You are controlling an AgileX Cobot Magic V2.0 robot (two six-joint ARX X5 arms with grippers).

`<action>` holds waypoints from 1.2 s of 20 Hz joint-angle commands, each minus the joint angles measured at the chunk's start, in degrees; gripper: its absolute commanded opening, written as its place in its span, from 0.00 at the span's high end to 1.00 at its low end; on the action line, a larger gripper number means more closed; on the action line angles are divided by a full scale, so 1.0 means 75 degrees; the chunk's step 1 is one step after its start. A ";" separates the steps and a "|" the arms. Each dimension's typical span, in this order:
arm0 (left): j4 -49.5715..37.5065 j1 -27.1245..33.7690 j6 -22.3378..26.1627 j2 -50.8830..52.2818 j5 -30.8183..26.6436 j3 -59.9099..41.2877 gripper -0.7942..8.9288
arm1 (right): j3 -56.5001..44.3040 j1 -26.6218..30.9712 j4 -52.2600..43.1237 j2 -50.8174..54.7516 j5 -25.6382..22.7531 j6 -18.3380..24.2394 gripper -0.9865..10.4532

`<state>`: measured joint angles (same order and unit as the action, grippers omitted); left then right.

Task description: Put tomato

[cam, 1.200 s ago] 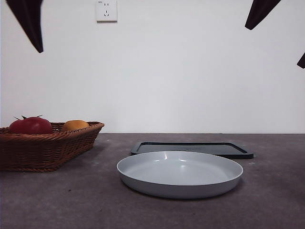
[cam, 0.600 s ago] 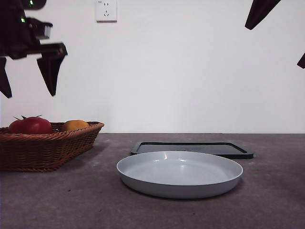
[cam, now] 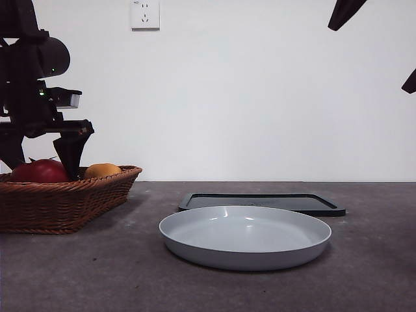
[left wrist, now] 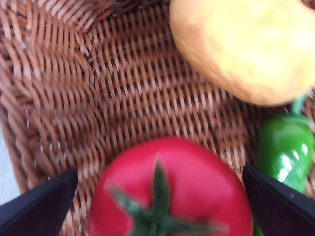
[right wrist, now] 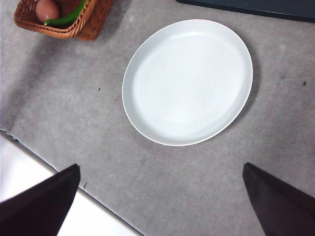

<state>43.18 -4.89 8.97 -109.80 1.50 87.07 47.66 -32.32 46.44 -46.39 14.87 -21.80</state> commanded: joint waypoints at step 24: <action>0.3532 -0.2795 -0.1067 -0.0551 0.1189 0.3092 0.57 | 0.0105 -0.0032 0.0017 -0.0041 -0.0659 -0.0236 0.40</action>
<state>69.82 -26.13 1.37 -112.88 10.28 108.81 47.66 -32.18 46.74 -46.39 10.26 -23.00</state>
